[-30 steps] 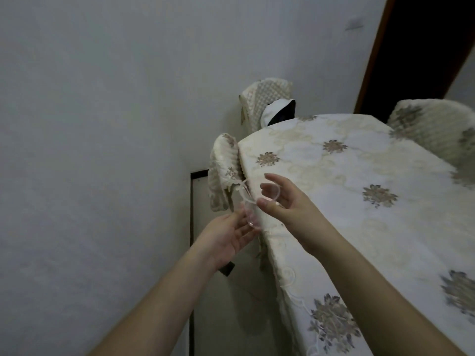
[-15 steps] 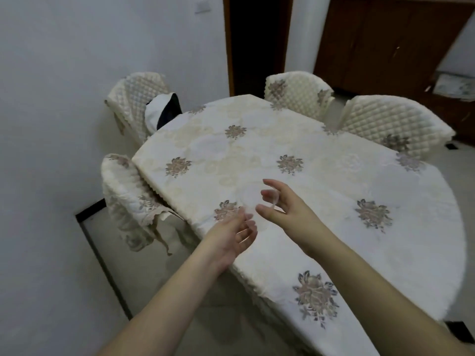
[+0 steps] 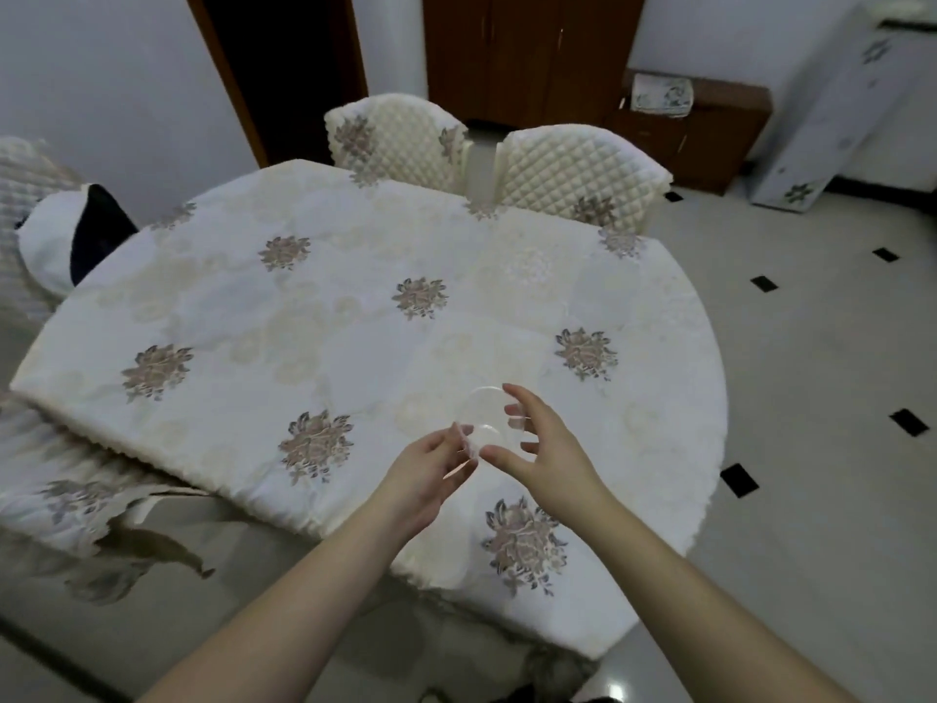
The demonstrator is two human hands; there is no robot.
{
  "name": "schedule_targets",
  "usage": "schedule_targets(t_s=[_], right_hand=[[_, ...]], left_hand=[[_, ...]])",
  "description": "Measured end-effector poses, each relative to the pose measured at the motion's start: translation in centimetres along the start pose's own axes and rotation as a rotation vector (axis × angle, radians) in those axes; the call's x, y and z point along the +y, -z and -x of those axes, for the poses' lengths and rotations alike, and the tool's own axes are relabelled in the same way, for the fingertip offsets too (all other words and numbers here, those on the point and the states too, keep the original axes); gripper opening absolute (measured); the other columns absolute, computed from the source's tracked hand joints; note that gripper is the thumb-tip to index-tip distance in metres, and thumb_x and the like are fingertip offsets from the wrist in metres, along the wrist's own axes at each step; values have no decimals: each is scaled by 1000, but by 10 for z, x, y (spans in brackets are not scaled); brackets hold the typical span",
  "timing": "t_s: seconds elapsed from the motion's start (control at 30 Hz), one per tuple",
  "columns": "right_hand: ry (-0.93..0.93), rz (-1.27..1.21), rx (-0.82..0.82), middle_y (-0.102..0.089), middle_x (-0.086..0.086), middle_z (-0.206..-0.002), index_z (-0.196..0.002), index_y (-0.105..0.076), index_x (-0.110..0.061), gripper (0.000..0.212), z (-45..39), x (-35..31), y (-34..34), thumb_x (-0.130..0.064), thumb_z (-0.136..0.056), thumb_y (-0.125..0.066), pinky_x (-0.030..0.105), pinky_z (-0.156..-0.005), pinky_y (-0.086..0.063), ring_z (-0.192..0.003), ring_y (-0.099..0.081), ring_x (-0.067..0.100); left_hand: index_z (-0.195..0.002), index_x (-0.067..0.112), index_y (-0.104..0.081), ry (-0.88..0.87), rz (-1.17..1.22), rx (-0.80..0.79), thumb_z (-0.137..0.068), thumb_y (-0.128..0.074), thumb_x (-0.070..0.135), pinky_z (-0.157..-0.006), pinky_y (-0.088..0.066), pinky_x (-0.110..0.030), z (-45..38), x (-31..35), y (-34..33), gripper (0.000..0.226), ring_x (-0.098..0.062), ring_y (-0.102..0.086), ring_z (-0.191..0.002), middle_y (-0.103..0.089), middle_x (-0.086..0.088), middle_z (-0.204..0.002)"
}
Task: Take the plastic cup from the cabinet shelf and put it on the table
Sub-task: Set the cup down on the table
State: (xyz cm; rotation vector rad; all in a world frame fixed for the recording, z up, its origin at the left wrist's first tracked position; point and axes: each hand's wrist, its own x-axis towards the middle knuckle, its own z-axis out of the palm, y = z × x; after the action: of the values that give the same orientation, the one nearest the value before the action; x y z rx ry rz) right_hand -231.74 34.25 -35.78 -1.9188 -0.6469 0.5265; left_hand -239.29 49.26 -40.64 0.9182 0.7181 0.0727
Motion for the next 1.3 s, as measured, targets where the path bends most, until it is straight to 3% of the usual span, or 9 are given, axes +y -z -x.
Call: schedule_targets(t_s=[0.1, 0.23, 0.33, 0.5, 0.63, 0.8, 0.97, 1.13, 1.3], right_hand=[[-38, -7, 13, -49, -6, -126, -138, -36, -39, 71, 1, 19, -3, -41, -78, -73, 18, -86, -41, -113, -49, 3], [-63, 34, -5, -48, -5, -127, -140, -34, -36, 74, 1, 41, -16, -44, -77, -73, 19, -91, -40, -114, -49, 4], [-81, 51, -37, -46, -4, -129, -142, -31, -35, 77, 0, 54, -31, -45, -77, -73, 25, -97, -40, -117, -46, 5], [-108, 138, -102, -44, 1, -133, -143, -28, -33, 79, -4, 70, -53, -52, -77, -68, 24, -93, -38, -114, -43, 4], [-135, 165, -130, -44, 3, -136, -145, -27, -31, 81, -4, 79, -66, -52, -78, -68, 24, -95, -37, -121, -44, 9], [-169, 151, -126, -46, 4, -135, -144, -30, -30, 82, -2, 83, -72, -54, -76, -68, 27, -98, -38, -122, -46, 13], [-208, 143, -138, -45, 7, -138, -145, -30, -28, 81, 0, 82, -74, -46, -77, -72, 37, -101, -41, -122, -48, 18], [-208, 197, -148, -43, 9, -141, -146, -29, -24, 81, 2, 80, -74, -43, -79, -71, 39, -103, -38, -128, -43, 20], [-198, 256, -148, -42, 7, -142, -148, -25, -26, 82, 5, 84, -73, -47, -80, -68, 30, -97, -39, -125, -45, 17]], left_hand=[[-111, -6, -64, 41, -49, -3, -99, -57, 25, -75, -59, -24, -12, -13, 0, 34, -19, -63, -87, -66, -9, -92], [-107, -4, -66, 76, -87, 12, -99, -57, 17, -70, -59, -23, -23, -30, 12, 24, -9, -72, -74, -79, 4, -78], [-104, 1, -69, 93, -82, 36, -98, -57, 13, -67, -58, -22, -28, -42, 26, 18, -7, -72, -70, -78, 1, -74], [-93, 5, -69, 110, -72, 102, -98, -56, 8, -63, -58, -20, -33, -60, 43, 14, -7, -72, -65, -77, 2, -69], [-88, 11, -70, 98, -149, 220, -96, -52, -1, -60, -56, -21, -37, -72, 49, 22, -9, -73, -69, -74, -6, -80], [-99, 6, -68, 130, -161, 256, -97, -52, 1, -63, -56, -22, -42, -81, 56, 16, -16, -68, -80, -69, -11, -91], [-112, -2, -63, 111, -208, 272, -96, -54, -1, -58, -54, -17, -40, -87, 59, 18, -14, -66, -79, -67, -10, -89], [-107, 6, -65, 16, -381, 323, -95, -59, 7, -54, -49, -11, -37, -90, 56, 14, -9, -63, -74, -69, -5, -88], [-101, 10, -66, -28, -499, 308, -97, -56, 13, -65, -50, -21, -34, -90, 56, 11, -13, -60, -69, -67, -5, -82]])
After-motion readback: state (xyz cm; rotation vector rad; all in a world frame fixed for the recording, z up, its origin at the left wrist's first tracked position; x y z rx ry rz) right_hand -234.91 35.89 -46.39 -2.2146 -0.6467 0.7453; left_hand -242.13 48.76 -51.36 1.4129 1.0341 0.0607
